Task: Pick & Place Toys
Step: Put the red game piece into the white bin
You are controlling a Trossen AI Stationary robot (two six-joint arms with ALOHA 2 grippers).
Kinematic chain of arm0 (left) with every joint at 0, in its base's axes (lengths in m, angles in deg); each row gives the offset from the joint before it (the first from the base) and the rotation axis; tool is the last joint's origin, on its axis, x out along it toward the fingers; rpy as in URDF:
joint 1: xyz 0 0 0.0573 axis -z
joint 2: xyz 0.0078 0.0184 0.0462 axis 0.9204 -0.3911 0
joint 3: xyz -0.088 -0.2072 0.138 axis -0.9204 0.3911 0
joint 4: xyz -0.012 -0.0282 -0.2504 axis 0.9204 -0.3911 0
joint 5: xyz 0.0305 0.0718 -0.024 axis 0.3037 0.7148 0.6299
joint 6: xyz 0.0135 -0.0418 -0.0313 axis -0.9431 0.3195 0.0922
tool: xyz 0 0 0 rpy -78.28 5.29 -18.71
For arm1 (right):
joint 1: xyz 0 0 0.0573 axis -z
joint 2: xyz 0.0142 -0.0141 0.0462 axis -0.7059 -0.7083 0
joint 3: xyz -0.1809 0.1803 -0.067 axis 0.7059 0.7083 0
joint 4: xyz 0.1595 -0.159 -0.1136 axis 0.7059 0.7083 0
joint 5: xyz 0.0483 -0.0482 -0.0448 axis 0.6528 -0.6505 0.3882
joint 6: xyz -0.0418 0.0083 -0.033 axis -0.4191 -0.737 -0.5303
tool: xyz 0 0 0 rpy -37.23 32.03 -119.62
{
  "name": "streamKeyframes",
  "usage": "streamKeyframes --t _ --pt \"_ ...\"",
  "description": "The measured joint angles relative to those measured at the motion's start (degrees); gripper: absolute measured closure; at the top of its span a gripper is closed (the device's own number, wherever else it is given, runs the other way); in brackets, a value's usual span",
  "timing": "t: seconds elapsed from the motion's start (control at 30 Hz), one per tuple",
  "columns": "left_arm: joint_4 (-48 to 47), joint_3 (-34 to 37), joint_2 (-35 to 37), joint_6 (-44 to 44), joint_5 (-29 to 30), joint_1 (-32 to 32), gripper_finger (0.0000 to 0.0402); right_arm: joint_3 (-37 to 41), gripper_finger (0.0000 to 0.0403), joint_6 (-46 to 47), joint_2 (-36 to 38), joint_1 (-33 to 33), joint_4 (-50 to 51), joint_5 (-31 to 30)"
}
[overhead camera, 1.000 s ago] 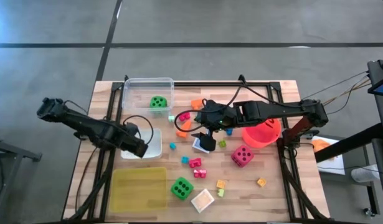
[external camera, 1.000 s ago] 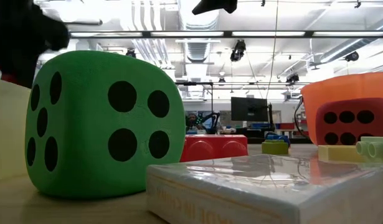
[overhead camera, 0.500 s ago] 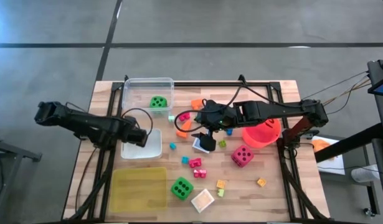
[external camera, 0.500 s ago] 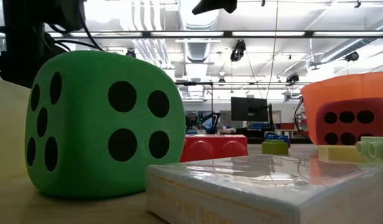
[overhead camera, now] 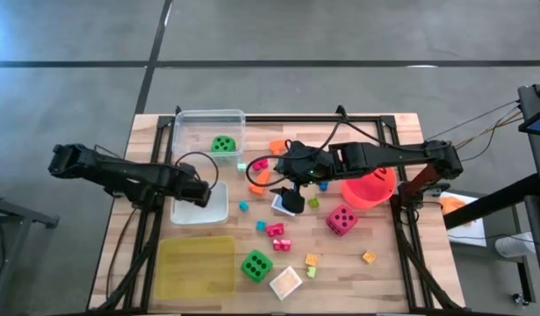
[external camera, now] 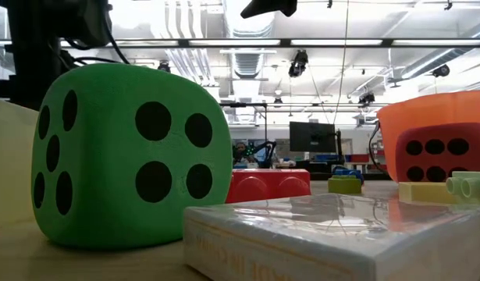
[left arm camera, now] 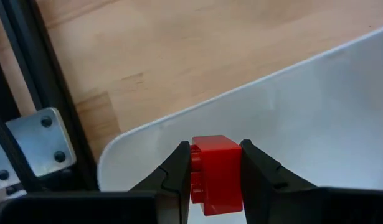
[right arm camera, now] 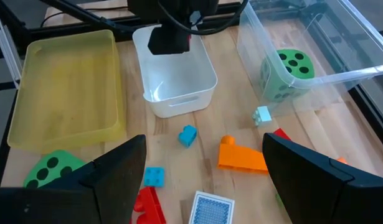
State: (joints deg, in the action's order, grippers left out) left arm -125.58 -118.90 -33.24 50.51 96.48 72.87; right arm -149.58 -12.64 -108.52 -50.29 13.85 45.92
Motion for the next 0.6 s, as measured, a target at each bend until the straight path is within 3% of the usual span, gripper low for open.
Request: streamKeyframes --t 0.33,0.6 --pt "1.33 0.38 -6.58 2.78 -0.65 -0.04 0.0315 0.02 0.0087 0.00 0.00 0.00 0.00 0.00" --pt "2.78 1.93 -7.15 2.81 -1.00 -0.37 0.0315 0.04 0.0087 0.00 0.00 0.00 0.04 0.04"
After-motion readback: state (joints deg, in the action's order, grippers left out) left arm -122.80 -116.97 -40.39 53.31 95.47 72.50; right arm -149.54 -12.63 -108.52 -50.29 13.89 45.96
